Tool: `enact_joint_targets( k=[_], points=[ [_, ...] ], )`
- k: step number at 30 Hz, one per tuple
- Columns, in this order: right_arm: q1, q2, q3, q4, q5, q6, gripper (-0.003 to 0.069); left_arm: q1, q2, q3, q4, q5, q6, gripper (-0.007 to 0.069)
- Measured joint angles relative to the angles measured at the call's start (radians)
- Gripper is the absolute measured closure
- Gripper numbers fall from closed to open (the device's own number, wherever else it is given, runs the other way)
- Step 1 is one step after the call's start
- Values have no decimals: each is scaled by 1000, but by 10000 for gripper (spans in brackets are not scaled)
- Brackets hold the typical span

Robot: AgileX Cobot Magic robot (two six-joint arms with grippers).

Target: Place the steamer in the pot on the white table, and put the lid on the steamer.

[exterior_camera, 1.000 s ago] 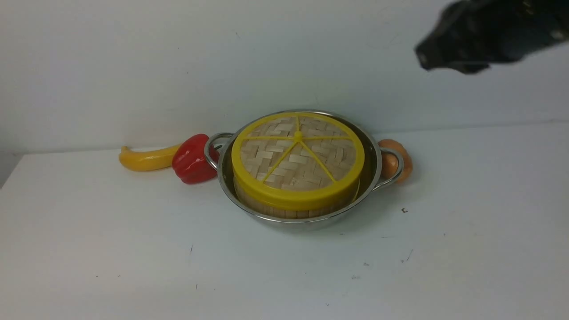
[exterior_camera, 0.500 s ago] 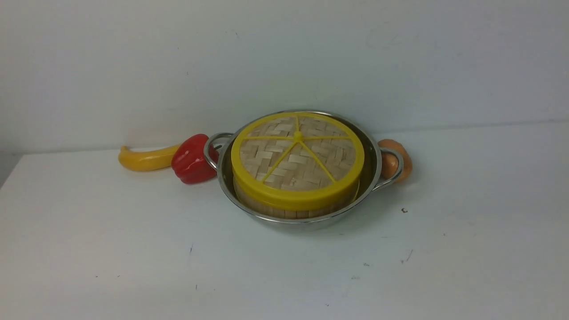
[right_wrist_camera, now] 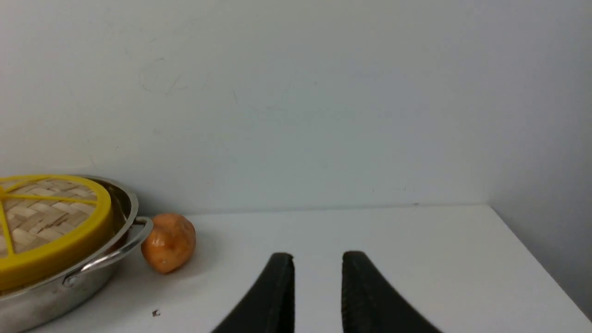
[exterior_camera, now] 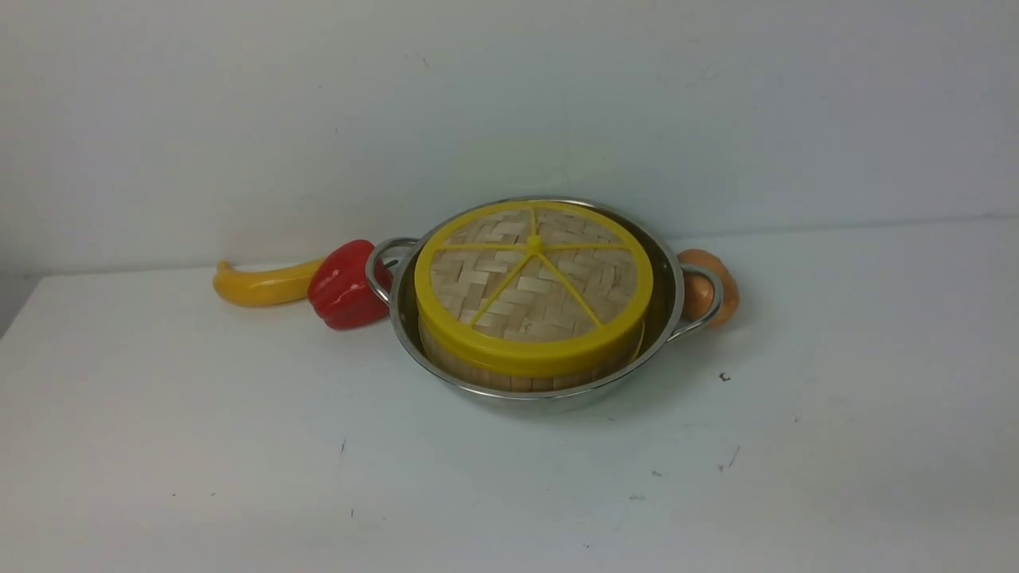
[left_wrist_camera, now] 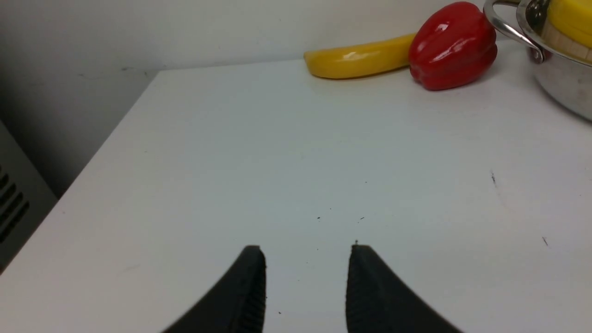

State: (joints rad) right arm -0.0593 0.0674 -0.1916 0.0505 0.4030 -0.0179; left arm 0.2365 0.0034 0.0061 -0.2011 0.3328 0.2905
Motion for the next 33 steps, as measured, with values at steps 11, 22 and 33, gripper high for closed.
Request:
enact_joint_targets(
  k=[11,22,33],
  points=[
    [41,-67,76,-5,40,0,452,0,0,0,0,-1,0,384],
    [70,-67,152,-50,14,0,426,0,0,0,0,-1,0,384],
    [70,-67,200,-50,-50,0,417,0,0,0,0,-1,0,384]
  ],
)
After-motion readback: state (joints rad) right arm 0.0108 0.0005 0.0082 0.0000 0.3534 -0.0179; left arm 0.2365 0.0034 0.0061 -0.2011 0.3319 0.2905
